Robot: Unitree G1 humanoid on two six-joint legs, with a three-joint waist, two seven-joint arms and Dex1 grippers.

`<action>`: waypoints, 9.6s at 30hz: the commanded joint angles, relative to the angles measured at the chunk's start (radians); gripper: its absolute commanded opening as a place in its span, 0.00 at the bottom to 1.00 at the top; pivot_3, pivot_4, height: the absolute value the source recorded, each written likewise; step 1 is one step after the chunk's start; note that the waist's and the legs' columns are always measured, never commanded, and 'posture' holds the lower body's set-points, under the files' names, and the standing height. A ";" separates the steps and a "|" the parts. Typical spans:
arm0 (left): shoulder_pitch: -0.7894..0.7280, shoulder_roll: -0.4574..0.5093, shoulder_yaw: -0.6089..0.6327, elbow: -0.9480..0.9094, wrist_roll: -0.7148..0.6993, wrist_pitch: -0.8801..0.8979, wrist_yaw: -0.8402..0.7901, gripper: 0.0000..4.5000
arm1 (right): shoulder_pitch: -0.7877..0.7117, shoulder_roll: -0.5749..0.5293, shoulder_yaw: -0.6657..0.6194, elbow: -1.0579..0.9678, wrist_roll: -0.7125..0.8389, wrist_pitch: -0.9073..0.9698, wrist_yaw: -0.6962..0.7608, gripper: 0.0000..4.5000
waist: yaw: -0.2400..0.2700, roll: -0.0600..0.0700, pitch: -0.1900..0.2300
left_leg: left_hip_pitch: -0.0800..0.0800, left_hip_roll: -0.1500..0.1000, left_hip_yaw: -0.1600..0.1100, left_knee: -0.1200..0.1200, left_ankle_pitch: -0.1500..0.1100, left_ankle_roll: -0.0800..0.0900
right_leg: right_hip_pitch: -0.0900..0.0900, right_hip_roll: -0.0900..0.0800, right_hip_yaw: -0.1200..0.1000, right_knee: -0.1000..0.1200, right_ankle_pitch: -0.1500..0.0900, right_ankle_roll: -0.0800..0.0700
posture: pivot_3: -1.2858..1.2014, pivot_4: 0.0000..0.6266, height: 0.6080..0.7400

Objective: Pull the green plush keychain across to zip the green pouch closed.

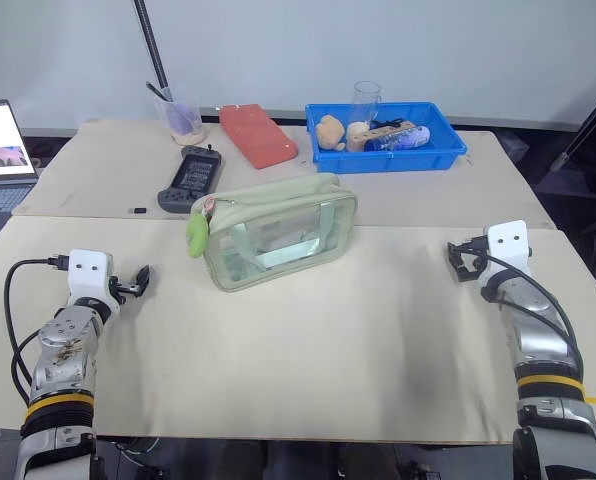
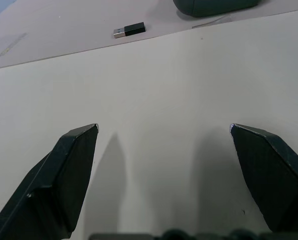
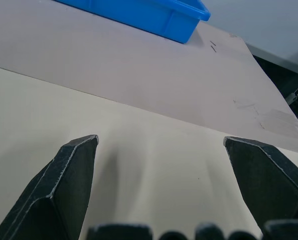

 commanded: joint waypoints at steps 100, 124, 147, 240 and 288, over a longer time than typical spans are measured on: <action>-0.705 0.152 -0.513 0.083 0.017 -0.577 -1.073 0.26 | -0.295 -0.283 0.148 -0.776 0.675 0.698 0.607 1.00 | 0.003 0.000 0.001 | -0.010 0.001 -0.001 0.009 -0.001 0.001 | -0.003 0.000 -0.004 0.001 -0.002 0.004 | 0.52 0.24 1.00; -0.530 0.301 -0.309 -0.786 -0.584 0.603 -0.877 1.00 | -0.284 -0.279 0.329 -0.619 0.346 0.362 0.749 0.83 | -0.002 0.000 0.001 | -0.008 0.002 -0.002 0.009 -0.001 0.001 | -0.003 0.001 -0.004 0.003 -0.006 0.009 | 0.52 0.24 1.00; -0.333 0.250 0.026 -0.463 -0.485 0.644 -0.380 1.00 | -0.279 -0.239 0.340 -0.555 0.248 0.213 0.817 0.00 | 0.000 0.000 0.001 | -0.007 0.002 -0.001 0.010 -0.001 0.001 | -0.002 0.001 -0.004 0.003 -0.005 0.007 | 0.52 0.24 1.00; -0.332 -0.014 0.357 -0.333 -1.059 1.114 0.143 0.02 | -0.301 -0.224 0.327 -0.504 0.203 0.214 0.798 0.00 | 0.003 0.000 0.001 | -0.007 0.000 -0.003 0.010 -0.001 0.001 | -0.001 0.000 -0.005 0.002 -0.001 0.002 | 0.52 0.24 1.00; -0.256 0.468 -0.103 -0.756 -0.613 0.834 -0.434 0.99 | -0.302 -0.208 0.331 -0.504 0.194 0.215 0.782 0.00 | -0.006 0.000 0.001 | -0.007 0.000 0.000 0.005 0.000 0.000 | -0.003 -0.001 -0.002 0.000 -0.002 0.003 | 0.52 0.24 1.00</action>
